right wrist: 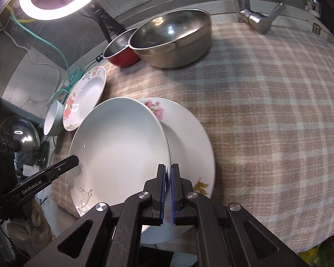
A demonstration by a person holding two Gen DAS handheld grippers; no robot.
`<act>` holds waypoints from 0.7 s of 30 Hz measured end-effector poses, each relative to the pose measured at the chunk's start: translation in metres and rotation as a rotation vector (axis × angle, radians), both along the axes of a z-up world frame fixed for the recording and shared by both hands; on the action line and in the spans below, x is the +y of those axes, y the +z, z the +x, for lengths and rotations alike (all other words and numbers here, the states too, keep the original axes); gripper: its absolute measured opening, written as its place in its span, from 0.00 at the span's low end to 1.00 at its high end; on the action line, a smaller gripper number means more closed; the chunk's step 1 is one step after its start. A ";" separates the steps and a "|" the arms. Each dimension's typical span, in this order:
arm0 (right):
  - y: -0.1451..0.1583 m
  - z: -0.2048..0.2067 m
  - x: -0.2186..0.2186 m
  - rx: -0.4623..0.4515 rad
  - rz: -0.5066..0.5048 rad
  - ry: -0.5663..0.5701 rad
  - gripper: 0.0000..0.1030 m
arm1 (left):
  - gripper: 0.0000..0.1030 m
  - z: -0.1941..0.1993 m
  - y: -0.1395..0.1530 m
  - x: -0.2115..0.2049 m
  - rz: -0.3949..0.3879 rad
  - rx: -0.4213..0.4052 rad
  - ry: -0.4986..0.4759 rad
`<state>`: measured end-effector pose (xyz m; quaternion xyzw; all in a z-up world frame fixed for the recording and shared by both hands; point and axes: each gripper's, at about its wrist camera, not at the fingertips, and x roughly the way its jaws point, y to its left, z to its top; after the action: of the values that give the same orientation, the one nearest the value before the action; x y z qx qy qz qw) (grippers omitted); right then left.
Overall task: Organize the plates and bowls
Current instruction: 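Lift the plain white plate and lower it onto the pink-blossom plate with both tools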
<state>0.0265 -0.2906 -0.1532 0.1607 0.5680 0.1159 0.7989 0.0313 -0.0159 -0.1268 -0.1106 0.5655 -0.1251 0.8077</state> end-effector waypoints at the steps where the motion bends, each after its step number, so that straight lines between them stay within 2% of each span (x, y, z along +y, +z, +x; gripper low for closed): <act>1: -0.001 -0.001 -0.002 0.001 -0.002 -0.004 0.04 | 0.06 0.000 -0.001 -0.003 0.001 0.002 -0.005; 10: -0.012 0.001 -0.018 0.016 -0.018 -0.022 0.04 | 0.06 0.002 -0.008 -0.018 0.018 0.014 -0.028; 21: -0.016 0.004 -0.015 0.015 -0.027 -0.007 0.05 | 0.06 0.004 -0.012 -0.021 0.042 0.019 -0.022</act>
<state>0.0304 -0.3057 -0.1694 0.1530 0.5750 0.1042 0.7970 0.0348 -0.0371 -0.1383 -0.0884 0.5768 -0.1209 0.8031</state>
